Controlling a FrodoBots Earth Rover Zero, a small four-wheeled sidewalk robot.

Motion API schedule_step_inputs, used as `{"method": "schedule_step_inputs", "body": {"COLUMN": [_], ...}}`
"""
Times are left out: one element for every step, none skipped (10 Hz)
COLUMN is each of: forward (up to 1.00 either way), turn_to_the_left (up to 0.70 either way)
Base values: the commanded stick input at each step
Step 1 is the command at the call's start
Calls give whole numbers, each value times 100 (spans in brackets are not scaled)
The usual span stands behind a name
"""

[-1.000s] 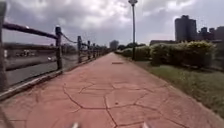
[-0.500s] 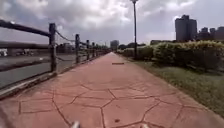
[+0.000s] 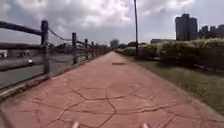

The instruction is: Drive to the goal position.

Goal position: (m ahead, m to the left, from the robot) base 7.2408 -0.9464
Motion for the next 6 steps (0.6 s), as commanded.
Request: {"method": "schedule_step_inputs", "body": {"forward": [70, 70, 70, 70, 70, 70], "turn_to_the_left": [0, 0, 0, 0, 0, 0]}}
